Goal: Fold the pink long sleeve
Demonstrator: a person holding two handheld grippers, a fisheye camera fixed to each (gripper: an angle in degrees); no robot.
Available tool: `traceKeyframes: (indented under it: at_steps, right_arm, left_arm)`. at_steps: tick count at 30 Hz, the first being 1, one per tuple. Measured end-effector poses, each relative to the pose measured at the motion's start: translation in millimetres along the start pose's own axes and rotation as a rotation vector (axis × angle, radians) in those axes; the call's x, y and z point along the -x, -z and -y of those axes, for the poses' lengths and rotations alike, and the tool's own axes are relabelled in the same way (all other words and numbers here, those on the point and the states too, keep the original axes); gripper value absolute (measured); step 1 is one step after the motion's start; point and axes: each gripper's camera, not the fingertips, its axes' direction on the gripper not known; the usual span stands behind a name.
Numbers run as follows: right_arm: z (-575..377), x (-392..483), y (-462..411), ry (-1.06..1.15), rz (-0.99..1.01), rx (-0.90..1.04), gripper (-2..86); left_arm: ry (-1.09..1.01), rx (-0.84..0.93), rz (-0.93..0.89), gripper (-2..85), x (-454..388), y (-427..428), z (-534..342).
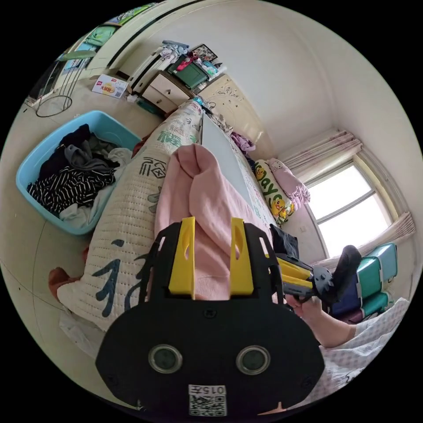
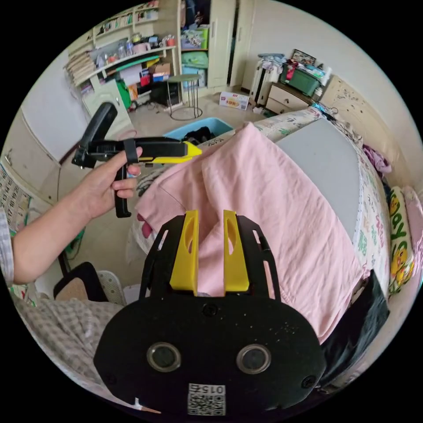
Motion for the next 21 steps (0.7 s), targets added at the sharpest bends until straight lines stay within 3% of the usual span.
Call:
traceKeyframes:
  at_steps: [7,10,13,15,17,21]
  right_arm:
    - [5,16,-40,-0.02,-0.052,0.087,4.6]
    - [0,24,-37,0.004,-0.033,0.078,2.3]
    - [-12,23,-25,-0.025,0.024,0.053,1.3]
    - [-19,22,-31,-0.035,0.042,0.093,1.6]
    - [-19,21,-39,-0.051,0.07,0.12,2.2]
    - [-12,16,-23,-0.128,0.17,0.039,5.3]
  left_arm:
    - [-0.013,0.143,-0.005,5.6,9,-23,28]
    - [-0.052,0.099,-0.056,1.1,5,-1,29]
    - [-0.129,0.06,-0.014,0.0,-16,26,14]
    - [-0.146,0.112,0.095,-0.3,-20,17,0]
    - [-0.085,0.167,0.091,-0.2,-8,3,-5]
    - [-0.013,0.032,-0.002,0.3,2,38,3]
